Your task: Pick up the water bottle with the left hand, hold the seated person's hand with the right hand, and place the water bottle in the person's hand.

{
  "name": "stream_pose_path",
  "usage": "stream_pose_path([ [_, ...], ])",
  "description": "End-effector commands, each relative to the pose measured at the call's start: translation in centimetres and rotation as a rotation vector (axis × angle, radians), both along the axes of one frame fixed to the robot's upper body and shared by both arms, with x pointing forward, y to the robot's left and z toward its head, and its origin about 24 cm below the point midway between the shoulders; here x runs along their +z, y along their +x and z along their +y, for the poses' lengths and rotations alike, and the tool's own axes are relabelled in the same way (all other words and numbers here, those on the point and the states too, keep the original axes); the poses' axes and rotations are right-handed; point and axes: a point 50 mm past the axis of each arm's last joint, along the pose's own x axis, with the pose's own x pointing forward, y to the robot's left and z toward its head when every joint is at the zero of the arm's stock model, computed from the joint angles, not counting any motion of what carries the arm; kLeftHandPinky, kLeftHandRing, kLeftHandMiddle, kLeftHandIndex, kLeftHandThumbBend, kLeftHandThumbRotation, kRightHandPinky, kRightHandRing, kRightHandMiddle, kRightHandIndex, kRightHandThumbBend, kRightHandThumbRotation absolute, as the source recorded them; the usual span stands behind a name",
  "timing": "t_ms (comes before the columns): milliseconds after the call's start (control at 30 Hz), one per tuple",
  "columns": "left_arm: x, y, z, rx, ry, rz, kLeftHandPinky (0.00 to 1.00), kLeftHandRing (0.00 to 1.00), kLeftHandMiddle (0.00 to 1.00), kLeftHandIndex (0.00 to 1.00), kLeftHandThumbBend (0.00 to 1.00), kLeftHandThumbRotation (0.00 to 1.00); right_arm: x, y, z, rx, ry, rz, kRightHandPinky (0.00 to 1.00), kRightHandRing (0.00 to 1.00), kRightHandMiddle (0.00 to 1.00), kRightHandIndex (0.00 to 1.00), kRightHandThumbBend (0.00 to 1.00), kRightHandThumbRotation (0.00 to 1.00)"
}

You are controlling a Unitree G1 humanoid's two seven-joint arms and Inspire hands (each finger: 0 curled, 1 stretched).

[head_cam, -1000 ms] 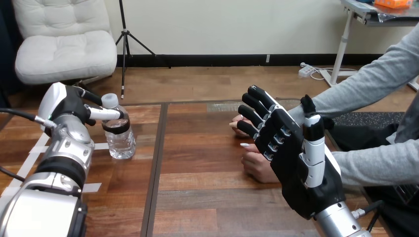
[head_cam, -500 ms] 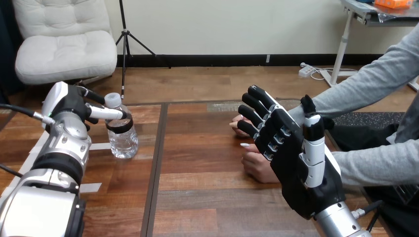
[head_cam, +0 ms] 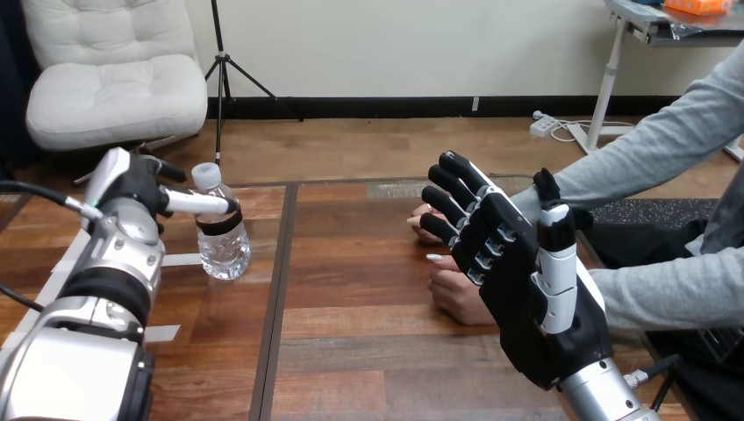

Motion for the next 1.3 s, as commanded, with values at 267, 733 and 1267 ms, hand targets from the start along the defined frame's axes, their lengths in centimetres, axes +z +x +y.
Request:
stream_pose_path([
  [267,1.5,1.0,-1.1,-0.059,0.003,-0.005,0.69,0.81,0.85,0.83,0.89,0.38,1.7,0.6,0.1,0.001,0.017,-0.098,0.94,0.96,0.96,0.94,0.88,1.0],
  [733,1.3,1.0,-1.4,-0.068,-0.04,0.004,0.74,0.85,0.88,0.86,0.89,0.39,1.7,0.6,0.1,0.004,0.022,-0.093,0.94,0.96,0.96,0.94,0.88,1.0],
  [1267,1.0,1.0,-2.1,-0.072,-0.075,-0.008,0.74,0.86,0.9,0.87,0.89,0.35,1.8,0.6,0.2,0.006,0.017,-0.095,0.94,0.97,0.96,0.94,0.88,1.0],
])
